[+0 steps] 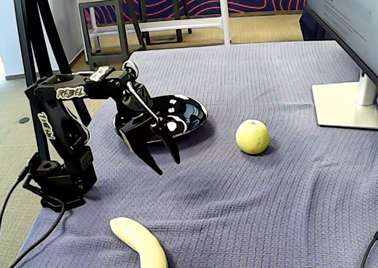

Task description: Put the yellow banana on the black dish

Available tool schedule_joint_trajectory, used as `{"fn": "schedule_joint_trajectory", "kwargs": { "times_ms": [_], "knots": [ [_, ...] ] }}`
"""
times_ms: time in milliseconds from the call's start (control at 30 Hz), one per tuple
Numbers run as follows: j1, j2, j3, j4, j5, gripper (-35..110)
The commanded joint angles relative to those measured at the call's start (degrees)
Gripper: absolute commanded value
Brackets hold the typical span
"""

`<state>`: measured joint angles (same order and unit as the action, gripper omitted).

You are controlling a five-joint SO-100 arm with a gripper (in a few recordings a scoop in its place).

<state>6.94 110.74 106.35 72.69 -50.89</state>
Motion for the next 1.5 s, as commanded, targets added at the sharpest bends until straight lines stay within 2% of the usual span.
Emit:
{"fn": "schedule_joint_trajectory", "kwargs": {
  "times_ms": [0,133,433,600,867,1467],
  "knots": [
    [4.2,-1.9,-9.8,7.8,-2.8,16],
    [8.5,-4.0,-13.6,15.4,-8.8,15],
    [21.4,-10.5,-19.5,16.7,-25.4,16],
    [28.2,-13.0,-24.3,20.7,-37.5,18],
    [37.3,-20.0,-25.8,16.4,-52.9,18],
    [28.2,-28.1,-25.0,13.9,-40.5,20]
  ]
}}
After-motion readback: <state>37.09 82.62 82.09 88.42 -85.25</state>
